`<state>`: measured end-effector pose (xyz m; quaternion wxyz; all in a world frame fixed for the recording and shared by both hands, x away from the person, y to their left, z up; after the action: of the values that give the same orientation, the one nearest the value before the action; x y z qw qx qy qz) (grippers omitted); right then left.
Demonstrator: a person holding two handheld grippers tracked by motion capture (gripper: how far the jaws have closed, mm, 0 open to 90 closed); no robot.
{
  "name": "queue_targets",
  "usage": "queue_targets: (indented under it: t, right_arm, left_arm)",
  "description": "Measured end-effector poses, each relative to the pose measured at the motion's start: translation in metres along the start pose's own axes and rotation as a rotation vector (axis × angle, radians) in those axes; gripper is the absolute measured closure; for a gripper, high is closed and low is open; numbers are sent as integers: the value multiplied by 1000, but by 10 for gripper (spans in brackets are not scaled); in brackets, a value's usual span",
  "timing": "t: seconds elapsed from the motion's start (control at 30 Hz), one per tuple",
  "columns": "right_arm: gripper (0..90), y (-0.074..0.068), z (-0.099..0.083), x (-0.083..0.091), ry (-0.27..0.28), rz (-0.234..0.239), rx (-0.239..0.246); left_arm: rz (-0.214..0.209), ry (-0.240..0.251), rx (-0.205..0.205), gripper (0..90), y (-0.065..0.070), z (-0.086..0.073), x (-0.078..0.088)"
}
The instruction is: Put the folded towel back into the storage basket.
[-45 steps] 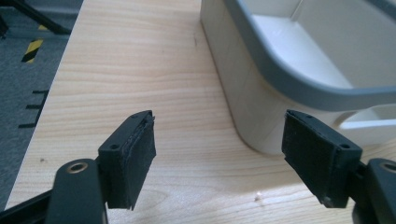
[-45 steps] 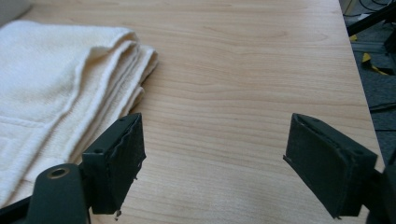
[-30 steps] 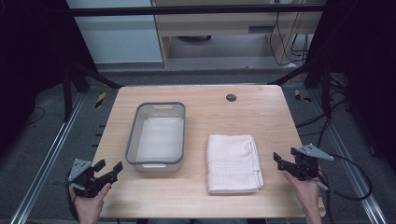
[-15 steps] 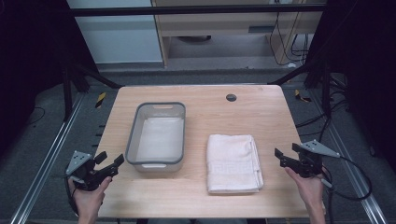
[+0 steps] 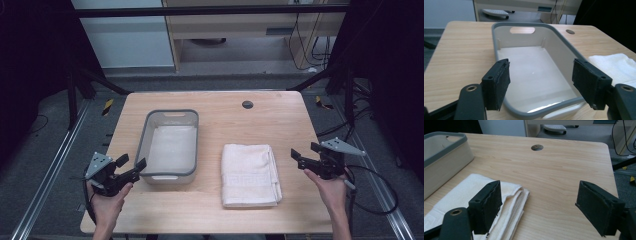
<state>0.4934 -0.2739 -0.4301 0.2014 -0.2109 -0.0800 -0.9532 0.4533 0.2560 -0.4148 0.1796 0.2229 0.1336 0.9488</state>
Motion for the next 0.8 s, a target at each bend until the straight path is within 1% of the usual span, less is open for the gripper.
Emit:
queue_targets:
  t: [0.3, 0.37, 0.5, 0.57, 0.7, 0.8]
  right_arm:
    - [219, -4, 16, -12, 8, 11, 12]
    - [220, -5, 19, -15, 10, 23, 10]
    - [222, -8, 21, -21, -3, 43, 28]
    - [225, -9, 22, -24, -4, 55, 19]
    - [234, -10, 22, -31, -11, 65, 22]
    - [240, -12, 21, -37, -17, 77, 19]
  left_arm:
    - [-39, -18, -41, 310, 33, 0, -19]
    - [-50, -23, -52, 313, 42, 0, -23]
    - [-68, -29, -89, 321, 60, -1, -30]
    - [-82, -34, -102, 323, 70, -2, -34]
    - [-112, -45, -111, 326, 87, -5, -41]
    - [-127, -65, -130, 330, 98, -9, -47]
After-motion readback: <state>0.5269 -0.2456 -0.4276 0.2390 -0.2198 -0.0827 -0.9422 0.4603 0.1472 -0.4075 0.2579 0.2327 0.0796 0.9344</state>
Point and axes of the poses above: each handheld gripper's, and its own axes: x roughly backward along the jaws, z roughly out of its top, y roughly to its right, the point moved 5 cm from there along -x, roughly forward along the jaws, and after that the axes turned 11 degrees about x, right-handed, at the moved point
